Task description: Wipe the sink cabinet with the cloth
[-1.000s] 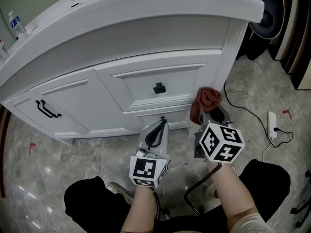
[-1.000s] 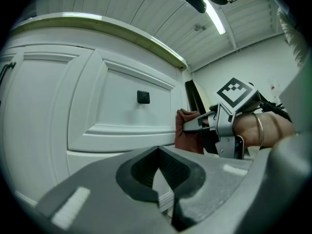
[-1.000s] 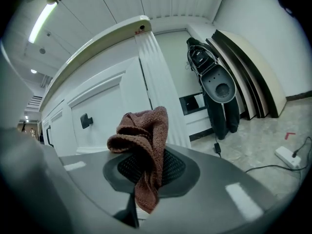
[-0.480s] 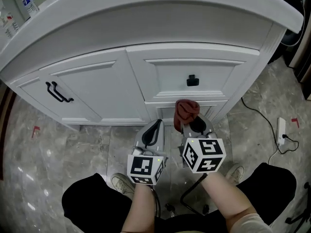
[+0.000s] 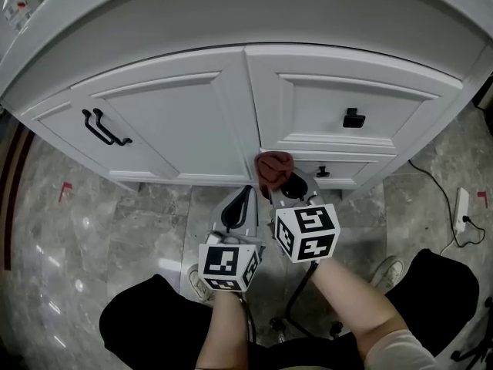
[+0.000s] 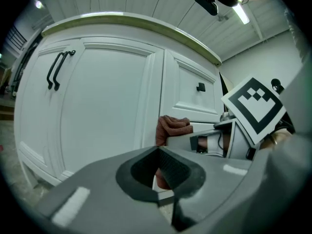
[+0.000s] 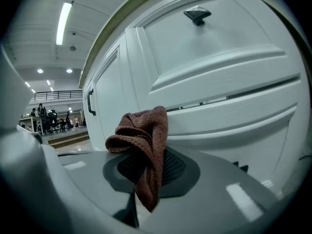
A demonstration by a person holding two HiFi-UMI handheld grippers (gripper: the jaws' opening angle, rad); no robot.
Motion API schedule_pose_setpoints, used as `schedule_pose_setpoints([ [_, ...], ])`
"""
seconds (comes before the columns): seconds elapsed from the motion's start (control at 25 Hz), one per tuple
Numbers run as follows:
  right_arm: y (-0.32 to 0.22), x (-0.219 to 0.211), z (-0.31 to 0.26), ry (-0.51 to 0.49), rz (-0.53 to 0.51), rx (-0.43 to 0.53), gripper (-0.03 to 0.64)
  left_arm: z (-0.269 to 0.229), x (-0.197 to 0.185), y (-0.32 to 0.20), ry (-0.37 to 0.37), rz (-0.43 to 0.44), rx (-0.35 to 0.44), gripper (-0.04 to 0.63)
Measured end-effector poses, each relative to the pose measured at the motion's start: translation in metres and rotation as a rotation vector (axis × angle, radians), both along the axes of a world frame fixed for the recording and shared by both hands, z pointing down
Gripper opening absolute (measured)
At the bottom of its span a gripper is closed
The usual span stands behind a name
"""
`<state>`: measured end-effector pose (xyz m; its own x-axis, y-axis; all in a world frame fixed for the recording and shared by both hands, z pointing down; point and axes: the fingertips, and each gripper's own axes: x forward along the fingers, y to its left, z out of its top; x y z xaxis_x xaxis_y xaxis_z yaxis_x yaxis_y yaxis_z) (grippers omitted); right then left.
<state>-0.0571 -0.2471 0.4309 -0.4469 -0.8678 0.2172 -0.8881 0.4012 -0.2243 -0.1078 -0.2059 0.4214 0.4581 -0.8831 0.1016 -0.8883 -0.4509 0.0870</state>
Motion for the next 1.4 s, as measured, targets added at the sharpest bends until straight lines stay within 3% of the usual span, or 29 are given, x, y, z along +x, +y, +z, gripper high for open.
schedule_pose_setpoints([
  [0.2,-0.001,0.005,0.004,0.002,-0.012,-0.018,0.086,0.002,0.007,-0.002,0.008,0.019,0.001,0.001],
  [0.68,0.001,0.077,0.016,0.061,0.112,-0.062,0.084,0.003,0.048,0.000,-0.004,0.090,-0.002,0.000],
  [1.4,0.019,0.188,0.007,-0.074,0.283,-0.105,0.086,0.015,0.136,0.013,-0.017,0.227,-0.034,0.001],
])
